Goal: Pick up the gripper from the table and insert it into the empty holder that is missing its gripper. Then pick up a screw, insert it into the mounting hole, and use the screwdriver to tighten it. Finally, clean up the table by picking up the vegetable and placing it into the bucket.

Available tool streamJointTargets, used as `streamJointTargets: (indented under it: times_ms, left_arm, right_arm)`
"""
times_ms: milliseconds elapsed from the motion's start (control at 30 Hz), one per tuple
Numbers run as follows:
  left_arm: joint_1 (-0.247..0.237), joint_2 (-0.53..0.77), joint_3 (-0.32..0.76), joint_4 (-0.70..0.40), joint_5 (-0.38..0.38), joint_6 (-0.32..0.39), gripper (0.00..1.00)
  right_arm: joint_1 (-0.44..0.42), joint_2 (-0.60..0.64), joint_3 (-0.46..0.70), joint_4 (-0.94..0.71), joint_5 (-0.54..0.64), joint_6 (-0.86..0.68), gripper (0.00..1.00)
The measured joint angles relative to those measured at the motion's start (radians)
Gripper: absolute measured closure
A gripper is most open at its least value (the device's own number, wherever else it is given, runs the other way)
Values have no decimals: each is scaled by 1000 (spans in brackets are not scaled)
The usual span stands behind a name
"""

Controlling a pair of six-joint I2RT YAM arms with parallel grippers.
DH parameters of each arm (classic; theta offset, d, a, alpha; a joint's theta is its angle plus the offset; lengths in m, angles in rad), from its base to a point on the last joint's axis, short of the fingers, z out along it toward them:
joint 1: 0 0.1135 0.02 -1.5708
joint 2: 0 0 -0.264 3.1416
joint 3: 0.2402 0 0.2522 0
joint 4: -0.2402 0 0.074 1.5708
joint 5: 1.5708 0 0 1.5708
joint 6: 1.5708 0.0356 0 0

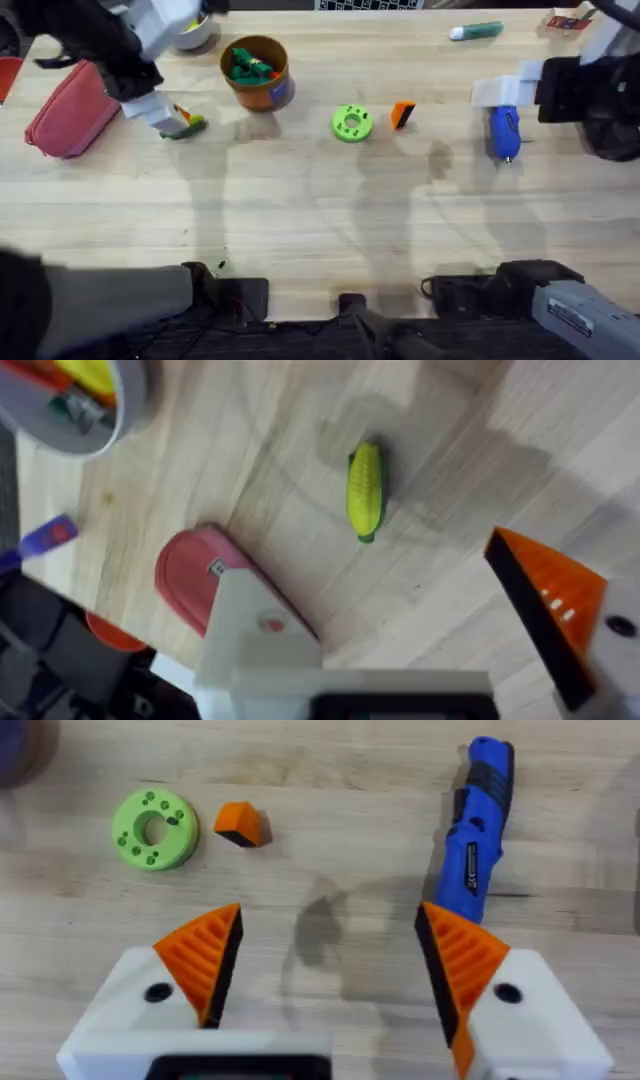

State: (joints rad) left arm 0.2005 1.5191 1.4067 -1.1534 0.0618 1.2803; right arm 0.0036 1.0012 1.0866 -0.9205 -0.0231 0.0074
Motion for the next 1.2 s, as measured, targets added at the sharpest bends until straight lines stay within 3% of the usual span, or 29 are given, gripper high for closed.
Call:
streamJointTargets:
  times_ms: [267,400,600,667,767,867,1000,1100,1200]
  left_arm:
    - [0,-188,0,-52,9,-322,14]
    - [-5,-268,0,-99,34,-398,15]
    - [-51,-368,0,-160,84,-481,15]
    - [-58,-386,0,-161,61,-571,15]
    - [-78,-391,0,-169,3,-761,14]
    - [-129,-386,0,-179,-41,-949,13]
    - [-236,-386,-17,-192,-137,-1171,13]
    - [-316,-386,-66,-177,-178,-1272,13]
    - [-372,-383,-113,-155,-191,-1327,13]
  right_arm:
    - [0,0,0,0,0,0,7]
    - [0,0,0,1,0,0,8]
    - [0,0,0,1,0,0,8]
    - [0,0,0,1,0,0,8]
    - [0,0,0,1,0,0,8]
    - [0,0,0,1,0,0,8]
    - [0,0,0,1,0,0,8]
    - [0,0,0,1,0,0,8]
    - [0,0,0,1,0,0,7]
